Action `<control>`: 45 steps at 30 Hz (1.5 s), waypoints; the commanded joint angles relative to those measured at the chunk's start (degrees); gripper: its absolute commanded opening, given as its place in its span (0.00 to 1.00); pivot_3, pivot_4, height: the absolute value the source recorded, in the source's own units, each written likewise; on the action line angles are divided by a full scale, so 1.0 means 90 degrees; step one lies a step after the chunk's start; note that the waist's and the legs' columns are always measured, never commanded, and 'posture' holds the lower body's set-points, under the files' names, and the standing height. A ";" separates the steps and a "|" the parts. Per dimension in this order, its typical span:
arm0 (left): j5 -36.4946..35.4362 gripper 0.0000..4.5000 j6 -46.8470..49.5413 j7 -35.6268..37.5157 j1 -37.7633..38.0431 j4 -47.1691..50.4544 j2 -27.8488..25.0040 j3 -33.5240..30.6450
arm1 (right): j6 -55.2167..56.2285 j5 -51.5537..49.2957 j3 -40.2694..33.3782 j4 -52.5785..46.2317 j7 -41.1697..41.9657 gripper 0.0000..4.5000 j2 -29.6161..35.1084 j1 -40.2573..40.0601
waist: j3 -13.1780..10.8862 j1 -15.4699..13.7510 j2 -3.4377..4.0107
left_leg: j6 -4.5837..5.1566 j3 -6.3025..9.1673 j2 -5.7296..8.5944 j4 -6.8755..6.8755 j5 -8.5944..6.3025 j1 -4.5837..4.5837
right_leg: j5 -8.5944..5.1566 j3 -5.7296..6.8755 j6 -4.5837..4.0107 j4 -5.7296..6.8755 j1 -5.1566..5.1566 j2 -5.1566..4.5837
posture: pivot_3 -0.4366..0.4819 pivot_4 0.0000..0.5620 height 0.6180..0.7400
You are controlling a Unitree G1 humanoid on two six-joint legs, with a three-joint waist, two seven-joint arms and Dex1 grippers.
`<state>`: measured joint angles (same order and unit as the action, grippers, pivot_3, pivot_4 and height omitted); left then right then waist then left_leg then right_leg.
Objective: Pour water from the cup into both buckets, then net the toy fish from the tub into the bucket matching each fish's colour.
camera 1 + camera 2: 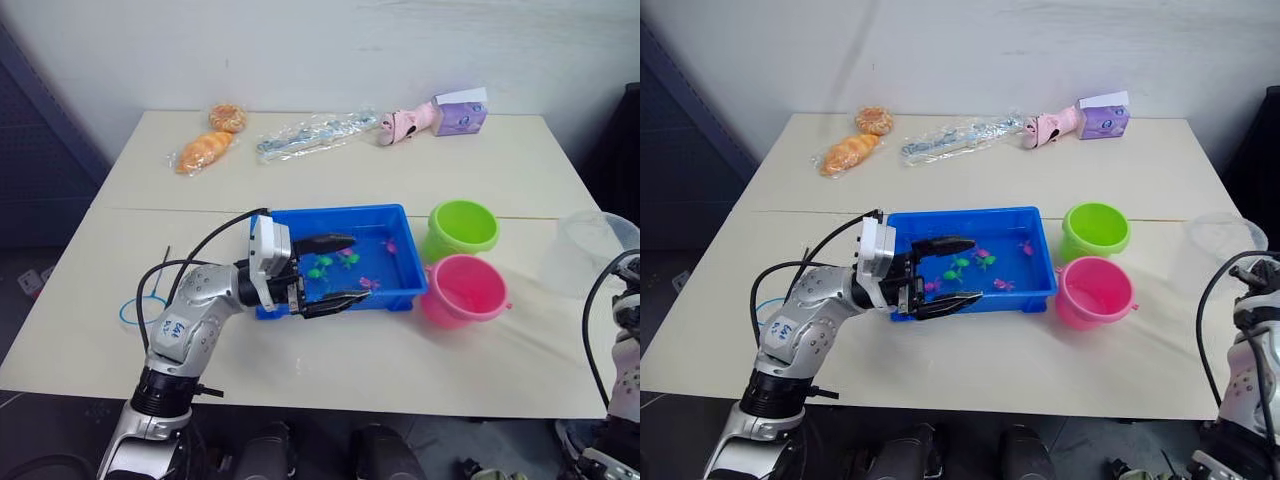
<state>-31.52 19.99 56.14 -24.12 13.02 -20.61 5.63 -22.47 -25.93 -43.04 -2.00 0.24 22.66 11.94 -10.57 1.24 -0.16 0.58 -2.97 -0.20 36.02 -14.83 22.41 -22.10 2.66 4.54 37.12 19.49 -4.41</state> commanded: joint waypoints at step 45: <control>0.0158 1.00 -0.0368 -0.0442 0.3404 -0.1094 -0.2439 -0.4302 | 0.0284 -0.2574 0.0693 -0.4946 0.4381 0.98 0.1230 -0.4408 | -0.0007 -0.0084 -0.0033 | 0.0036 -0.0007 -0.0017 -0.0100 -0.0029 -0.0013 | -0.0002 -0.0014 -0.0004 -0.0075 0.0014 -0.0008 | 0.48 0.27 1.00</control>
<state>-30.85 18.94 54.23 5.56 4.46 -43.08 -29.80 -22.28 -49.92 -37.92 -44.57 36.59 32.88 -27.75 -10.63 0.49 -0.46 0.95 -3.04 -0.34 35.12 -15.14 22.31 -22.11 2.53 4.50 36.41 19.62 -4.50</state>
